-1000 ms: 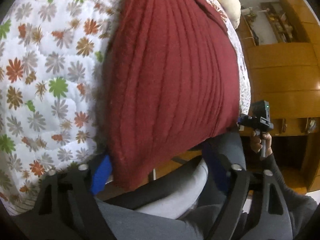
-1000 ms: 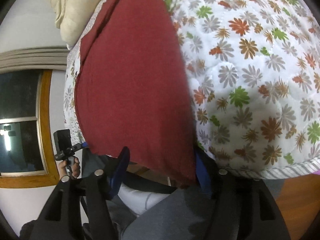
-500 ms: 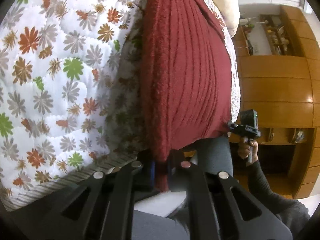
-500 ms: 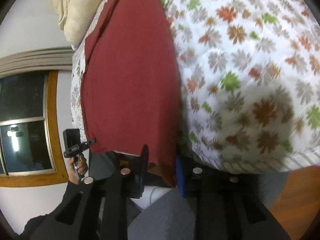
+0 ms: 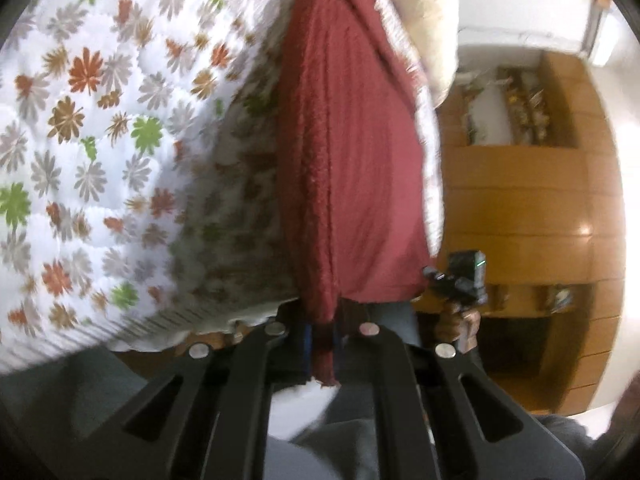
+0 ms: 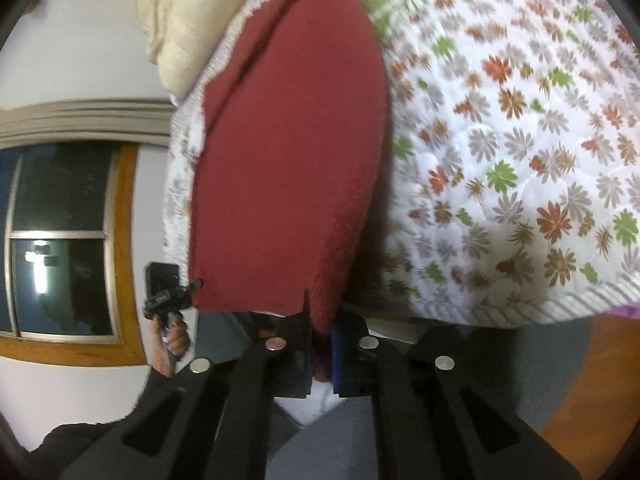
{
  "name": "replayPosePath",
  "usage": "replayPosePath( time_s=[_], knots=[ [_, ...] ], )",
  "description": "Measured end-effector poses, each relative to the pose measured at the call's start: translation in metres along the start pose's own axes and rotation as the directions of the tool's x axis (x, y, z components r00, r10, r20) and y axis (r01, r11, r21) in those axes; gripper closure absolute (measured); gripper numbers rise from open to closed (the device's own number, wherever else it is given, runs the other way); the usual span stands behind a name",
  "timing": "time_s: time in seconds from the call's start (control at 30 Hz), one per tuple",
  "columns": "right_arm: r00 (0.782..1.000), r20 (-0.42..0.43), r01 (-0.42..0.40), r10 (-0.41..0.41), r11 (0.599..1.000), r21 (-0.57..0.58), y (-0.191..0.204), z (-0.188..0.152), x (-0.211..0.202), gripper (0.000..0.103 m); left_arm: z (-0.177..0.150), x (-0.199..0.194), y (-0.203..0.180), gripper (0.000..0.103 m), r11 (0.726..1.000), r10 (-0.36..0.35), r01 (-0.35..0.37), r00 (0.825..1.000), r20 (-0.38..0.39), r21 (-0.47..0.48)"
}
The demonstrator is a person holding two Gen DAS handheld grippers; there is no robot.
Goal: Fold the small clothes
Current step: 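Lift the hem with both grippers, fold it toward the collar, release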
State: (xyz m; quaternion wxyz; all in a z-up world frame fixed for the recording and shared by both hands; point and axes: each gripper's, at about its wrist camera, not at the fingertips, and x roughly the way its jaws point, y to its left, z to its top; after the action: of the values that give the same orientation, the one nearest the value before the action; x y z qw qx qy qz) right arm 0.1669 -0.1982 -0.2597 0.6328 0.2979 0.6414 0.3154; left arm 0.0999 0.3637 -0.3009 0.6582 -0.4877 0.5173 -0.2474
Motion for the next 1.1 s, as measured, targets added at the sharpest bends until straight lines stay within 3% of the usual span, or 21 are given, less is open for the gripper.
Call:
replayPosePath(
  time_s=[0.1, 0.3, 0.57, 0.7, 0.87, 1.1],
  knots=[
    [0.997, 0.046, -0.054, 0.054, 0.999, 0.000, 0.007, -0.001, -0.013, 0.097, 0.002, -0.014, -0.014, 0.099, 0.996, -0.086, 0.086, 0.994, 0.064, 0.000],
    [0.979, 0.139, -0.148, 0.149, 0.989, -0.017, 0.032, 0.016, -0.048, 0.097, 0.029, -0.034, -0.060, 0.099, 0.970, -0.242, 0.238, 0.954, 0.179, 0.041],
    [0.942, 0.265, -0.194, 0.206, 0.978, -0.072, 0.072, 0.084, -0.083, 0.097, 0.104, -0.041, -0.103, 0.099, 0.952, -0.307, 0.294, 0.910, 0.278, 0.088],
    [0.938, 0.289, -0.181, 0.193, 0.981, -0.068, 0.079, 0.137, -0.086, 0.097, 0.152, -0.044, -0.100, 0.099, 0.961, -0.276, 0.268, 0.916, 0.291, 0.067],
    [0.945, 0.285, -0.156, 0.162, 0.987, -0.043, 0.079, 0.197, -0.071, 0.097, 0.205, -0.031, -0.093, 0.099, 0.979, -0.203, 0.203, 0.936, 0.287, 0.030],
    [0.965, 0.252, -0.076, 0.073, 0.997, 0.003, 0.068, 0.268, -0.031, 0.097, 0.278, 0.007, -0.045, 0.099, 0.984, -0.104, 0.141, 0.952, 0.287, -0.108]
  ],
)
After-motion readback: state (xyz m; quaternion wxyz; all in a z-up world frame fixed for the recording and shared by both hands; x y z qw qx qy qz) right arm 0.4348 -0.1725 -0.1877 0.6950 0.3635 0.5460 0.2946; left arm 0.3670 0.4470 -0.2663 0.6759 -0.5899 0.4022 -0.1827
